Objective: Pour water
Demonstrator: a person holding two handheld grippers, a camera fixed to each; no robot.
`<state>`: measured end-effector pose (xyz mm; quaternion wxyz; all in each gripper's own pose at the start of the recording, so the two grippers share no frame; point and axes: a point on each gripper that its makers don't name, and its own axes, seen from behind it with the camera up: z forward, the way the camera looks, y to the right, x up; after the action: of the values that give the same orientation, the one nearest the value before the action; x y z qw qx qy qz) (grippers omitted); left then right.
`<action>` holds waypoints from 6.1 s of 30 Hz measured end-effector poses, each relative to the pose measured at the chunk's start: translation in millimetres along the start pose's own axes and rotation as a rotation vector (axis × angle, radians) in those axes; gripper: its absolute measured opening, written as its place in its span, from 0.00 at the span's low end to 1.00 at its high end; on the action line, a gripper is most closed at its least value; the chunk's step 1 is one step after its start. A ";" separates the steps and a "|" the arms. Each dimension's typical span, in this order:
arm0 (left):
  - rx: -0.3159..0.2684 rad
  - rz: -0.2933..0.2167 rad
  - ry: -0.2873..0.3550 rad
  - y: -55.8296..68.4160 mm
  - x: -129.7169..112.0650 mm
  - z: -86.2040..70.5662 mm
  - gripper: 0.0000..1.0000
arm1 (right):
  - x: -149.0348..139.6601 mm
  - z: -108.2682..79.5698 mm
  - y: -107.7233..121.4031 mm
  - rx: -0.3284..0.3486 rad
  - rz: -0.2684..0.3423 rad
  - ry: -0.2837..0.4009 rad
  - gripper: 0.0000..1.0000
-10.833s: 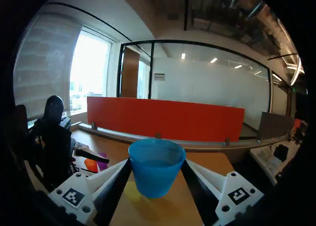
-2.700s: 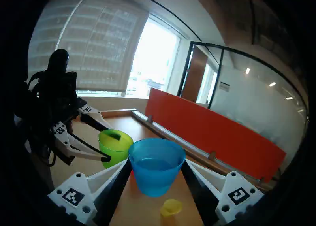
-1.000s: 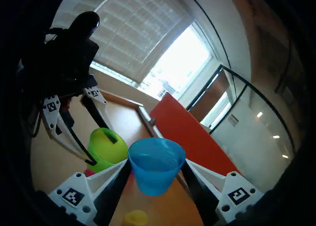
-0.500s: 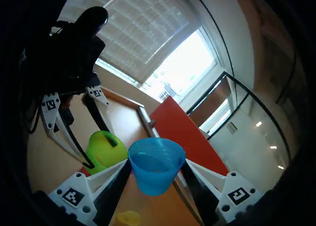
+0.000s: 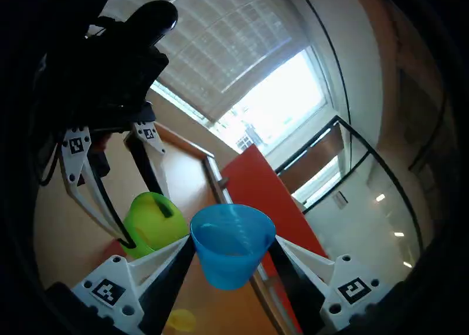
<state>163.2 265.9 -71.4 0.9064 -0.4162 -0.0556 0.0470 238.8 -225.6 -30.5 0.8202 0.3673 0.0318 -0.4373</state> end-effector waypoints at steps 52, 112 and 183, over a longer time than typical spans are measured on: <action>0.001 -0.001 0.010 -5.0 -0.8 6.0 0.86 | 5.7 5.2 8.6 -0.021 -0.259 -0.014 0.90; -0.011 0.021 0.002 4.9 -6.7 -1.1 0.85 | 14.9 -3.7 5.7 -0.039 -0.369 -0.018 0.90; -0.003 0.002 0.002 1.2 -11.8 -0.4 0.86 | 18.9 -5.4 -13.0 -0.035 -0.535 -0.022 0.90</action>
<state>151.5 264.8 -73.3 0.9057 -0.4177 -0.0545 0.0473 242.2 -239.8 -49.0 0.6822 0.3268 0.1263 -0.6418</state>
